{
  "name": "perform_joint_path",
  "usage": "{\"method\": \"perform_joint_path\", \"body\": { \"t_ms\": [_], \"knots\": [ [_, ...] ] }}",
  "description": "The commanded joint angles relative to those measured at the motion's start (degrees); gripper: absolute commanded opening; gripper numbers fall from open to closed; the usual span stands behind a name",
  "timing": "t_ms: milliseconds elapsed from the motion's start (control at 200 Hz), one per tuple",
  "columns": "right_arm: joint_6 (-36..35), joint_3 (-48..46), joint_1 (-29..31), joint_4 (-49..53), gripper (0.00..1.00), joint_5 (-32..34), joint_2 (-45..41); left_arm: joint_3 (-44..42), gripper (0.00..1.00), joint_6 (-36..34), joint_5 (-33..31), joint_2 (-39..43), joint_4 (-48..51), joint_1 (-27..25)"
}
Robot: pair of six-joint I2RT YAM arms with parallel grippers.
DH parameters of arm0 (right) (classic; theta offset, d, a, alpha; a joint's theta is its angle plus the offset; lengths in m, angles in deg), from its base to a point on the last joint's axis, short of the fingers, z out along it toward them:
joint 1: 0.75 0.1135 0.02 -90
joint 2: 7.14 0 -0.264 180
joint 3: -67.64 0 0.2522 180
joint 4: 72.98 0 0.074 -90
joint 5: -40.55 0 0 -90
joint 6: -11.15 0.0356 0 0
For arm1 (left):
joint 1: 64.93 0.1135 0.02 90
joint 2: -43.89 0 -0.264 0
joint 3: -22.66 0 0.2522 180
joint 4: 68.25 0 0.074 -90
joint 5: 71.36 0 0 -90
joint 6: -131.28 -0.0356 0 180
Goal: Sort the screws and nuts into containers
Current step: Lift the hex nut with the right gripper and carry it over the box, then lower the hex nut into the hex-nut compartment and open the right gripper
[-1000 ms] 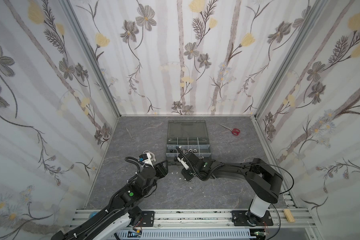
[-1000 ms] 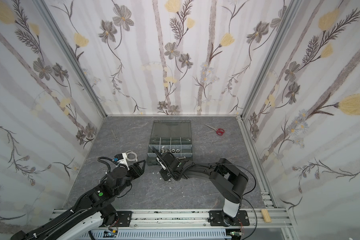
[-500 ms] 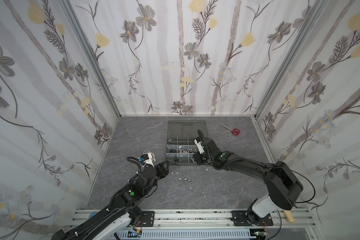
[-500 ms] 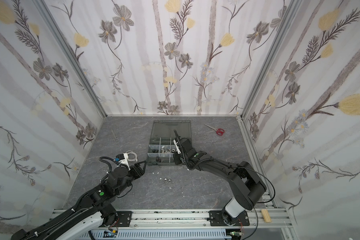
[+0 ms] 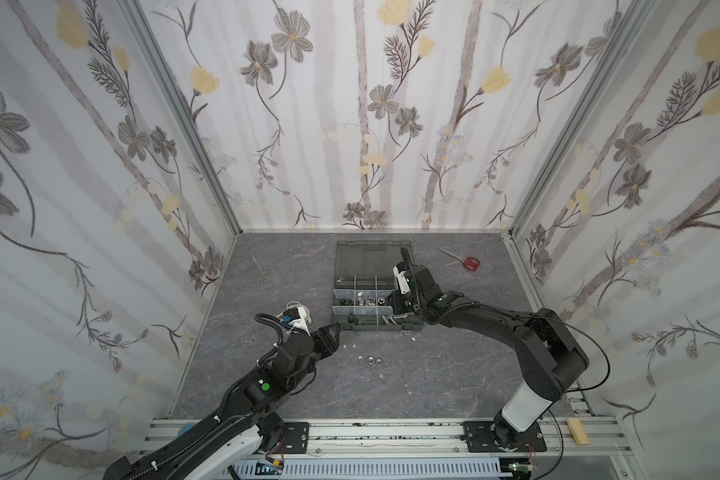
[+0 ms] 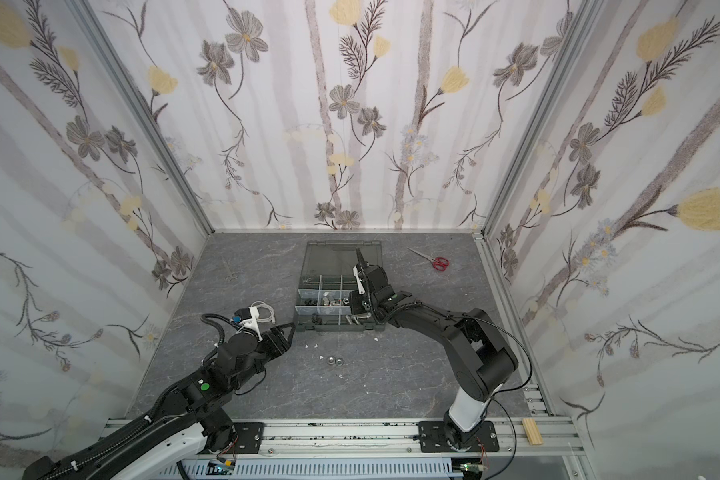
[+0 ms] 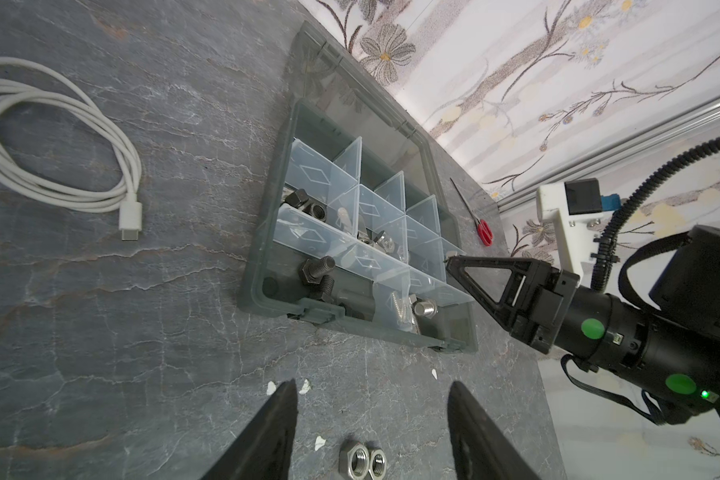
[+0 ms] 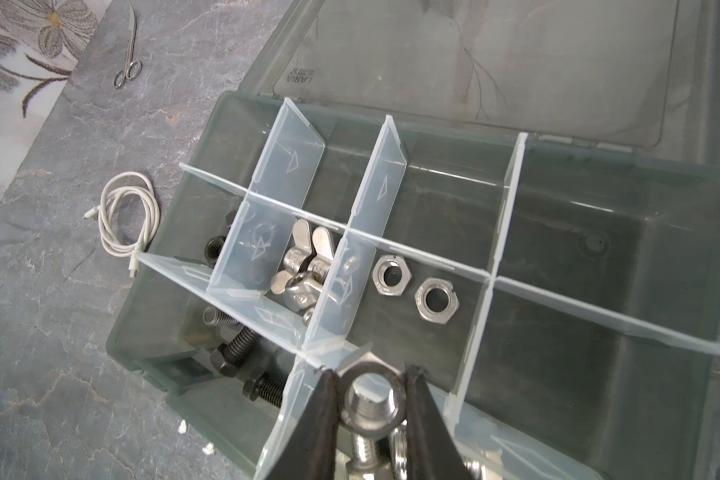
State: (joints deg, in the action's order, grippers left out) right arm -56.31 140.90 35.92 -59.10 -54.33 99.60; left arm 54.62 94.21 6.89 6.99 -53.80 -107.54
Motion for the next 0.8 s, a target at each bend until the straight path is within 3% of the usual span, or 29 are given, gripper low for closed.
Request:
{"method": "perform_joint_path", "body": {
  "t_ms": [0,794],
  "knots": [
    [1.5,1.5,-0.6,-3.2,0.22,-1.8,1.3,0.1,0.6,1.3,0.4,-0.2,-1.8,0.0],
    [2.2,-0.1,-2.6,-2.9,0.34,-1.4,1.0,-0.7,0.6,1.6,1.7,-0.4,-2.6,0.0]
  ]
}}
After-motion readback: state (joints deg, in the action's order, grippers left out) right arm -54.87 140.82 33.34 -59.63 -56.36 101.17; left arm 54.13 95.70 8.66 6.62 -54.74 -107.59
